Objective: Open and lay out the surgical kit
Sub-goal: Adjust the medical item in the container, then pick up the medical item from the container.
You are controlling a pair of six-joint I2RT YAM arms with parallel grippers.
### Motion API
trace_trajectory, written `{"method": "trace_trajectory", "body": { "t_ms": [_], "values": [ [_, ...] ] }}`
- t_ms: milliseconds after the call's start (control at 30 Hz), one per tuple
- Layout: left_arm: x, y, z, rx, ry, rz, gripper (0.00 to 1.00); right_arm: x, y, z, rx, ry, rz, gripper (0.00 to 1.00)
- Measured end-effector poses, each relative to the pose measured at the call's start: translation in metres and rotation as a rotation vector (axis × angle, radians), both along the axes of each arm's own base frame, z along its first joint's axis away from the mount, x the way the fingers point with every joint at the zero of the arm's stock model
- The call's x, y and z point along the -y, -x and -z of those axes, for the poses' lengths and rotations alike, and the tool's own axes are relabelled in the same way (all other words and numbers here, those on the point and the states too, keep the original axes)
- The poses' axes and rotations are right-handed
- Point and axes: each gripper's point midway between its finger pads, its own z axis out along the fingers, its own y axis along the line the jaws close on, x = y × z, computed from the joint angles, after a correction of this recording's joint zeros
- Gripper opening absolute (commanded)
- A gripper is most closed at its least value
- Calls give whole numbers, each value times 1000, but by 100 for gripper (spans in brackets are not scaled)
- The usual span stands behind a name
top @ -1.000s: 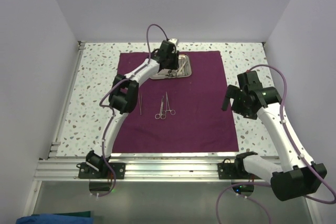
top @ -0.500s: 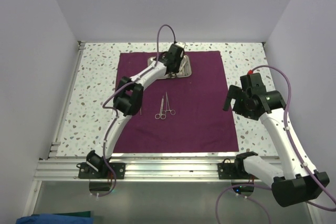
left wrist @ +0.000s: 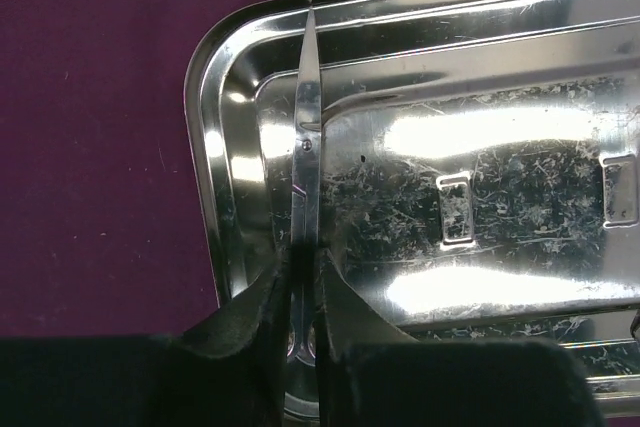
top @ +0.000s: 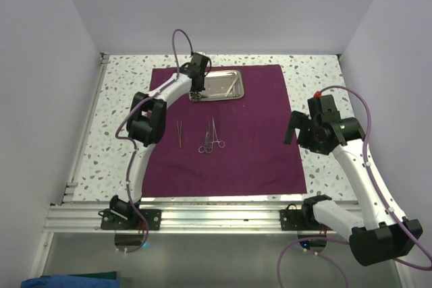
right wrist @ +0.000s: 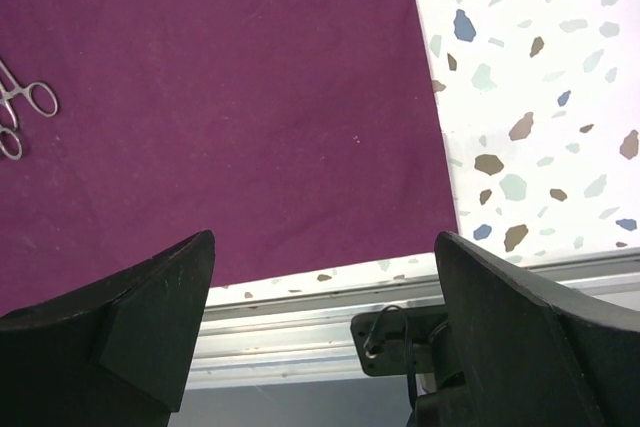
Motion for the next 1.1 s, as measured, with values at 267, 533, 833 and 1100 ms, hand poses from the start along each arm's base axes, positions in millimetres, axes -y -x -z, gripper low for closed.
{"method": "trace_trajectory", "body": {
  "t_ms": [267, 533, 833, 1100],
  "values": [
    [-2, 4, -4, -5, -6, -12, 55, -4, -4, 1, 7, -16, -15, 96],
    [6, -6, -7, -18, 29, -4, 63, -3, -4, 1, 7, -8, -15, 96],
    [15, -34, -5, 20, 106, -5, 62, 1, -4, 3, -1, 14, -4, 96],
    [6, -55, -4, 58, 140, -35, 49, 2, -7, 12, -45, 27, -2, 96]
  ]
}}
